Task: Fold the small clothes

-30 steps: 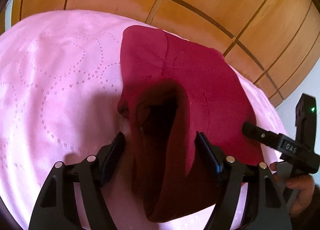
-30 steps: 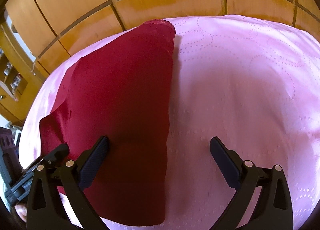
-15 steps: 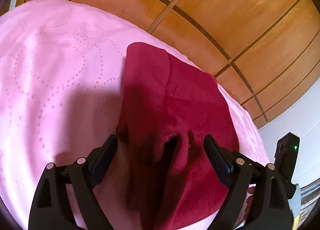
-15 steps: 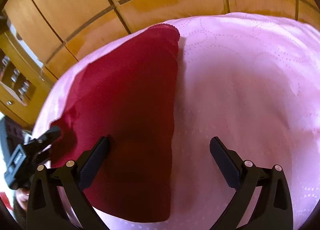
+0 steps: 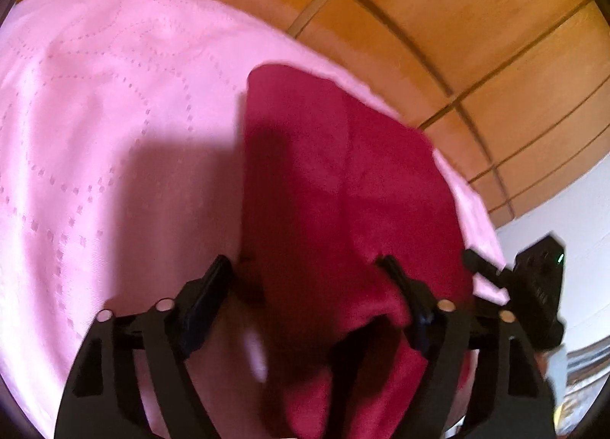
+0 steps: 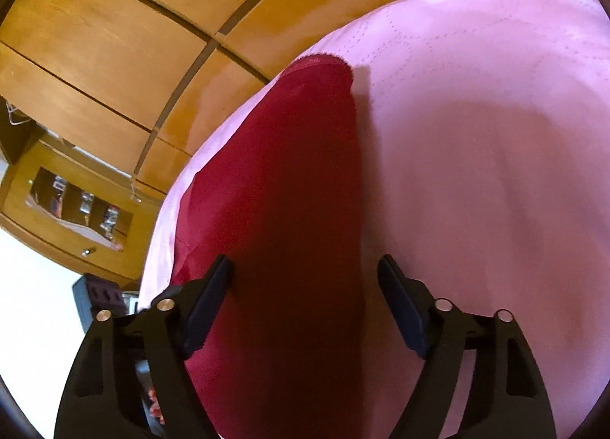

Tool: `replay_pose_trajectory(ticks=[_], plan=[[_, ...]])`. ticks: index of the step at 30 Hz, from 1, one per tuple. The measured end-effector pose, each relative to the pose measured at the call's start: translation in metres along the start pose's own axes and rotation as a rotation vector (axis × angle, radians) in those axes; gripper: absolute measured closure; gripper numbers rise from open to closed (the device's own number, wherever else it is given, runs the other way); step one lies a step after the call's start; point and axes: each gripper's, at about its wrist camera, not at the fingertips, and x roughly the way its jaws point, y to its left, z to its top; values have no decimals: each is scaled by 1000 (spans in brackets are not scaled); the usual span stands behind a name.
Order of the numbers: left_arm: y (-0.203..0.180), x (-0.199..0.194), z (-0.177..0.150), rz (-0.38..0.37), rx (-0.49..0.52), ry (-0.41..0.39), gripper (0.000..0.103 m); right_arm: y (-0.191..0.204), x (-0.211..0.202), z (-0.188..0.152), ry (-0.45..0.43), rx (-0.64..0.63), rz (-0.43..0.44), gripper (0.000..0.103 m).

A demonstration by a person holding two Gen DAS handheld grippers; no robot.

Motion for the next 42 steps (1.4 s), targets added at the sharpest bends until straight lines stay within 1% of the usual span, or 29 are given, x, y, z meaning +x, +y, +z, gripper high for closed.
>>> replay_pose_trajectory(ticks=[2, 4, 7, 9, 11, 12, 17, 19, 22, 25, 28, 33, 37, 42], plan=[[6, -1, -1, -31, -14, -2, 27, -1, 5, 3, 16, 13, 15, 26], [6, -1, -2, -34, -9, -1, 28, -2, 8, 4, 25, 19, 24, 26], [3, 3, -2, -82, -14, 22, 29, -4, 13, 5, 36, 36, 47, 26], [1, 7, -1, -89, -9, 27, 29, -5, 16, 6, 41, 45, 60, 28], [0, 10, 2, -101, -12, 29, 32, -3, 20, 8, 45, 35, 59, 28], [1, 12, 3, -104, -14, 31, 35, -1, 22, 8, 47, 25, 54, 29], [-6, 15, 1, -65, 24, 13, 44, 6, 33, 15, 54, -17, 20, 32], [-10, 13, 0, -56, 36, 3, 51, 9, 32, 14, 49, -29, 7, 37], [-20, 10, -3, -29, 67, -20, 57, 16, 29, 10, 21, -65, -16, 41], [-32, 6, -5, 5, 109, -45, 61, 25, 21, 5, -13, -114, -42, 44], [-45, 1, -7, 22, 156, -72, 63, 36, 15, 2, -38, -161, -61, 45], [-51, -10, -13, -5, 156, -90, 64, 43, 3, -3, -69, -201, -74, 46], [-62, -15, -21, -9, 180, -95, 64, 44, -12, -10, -98, -223, -82, 46], [-79, -18, -29, -20, 201, -99, 64, 39, -28, -11, -126, -222, -82, 46]])
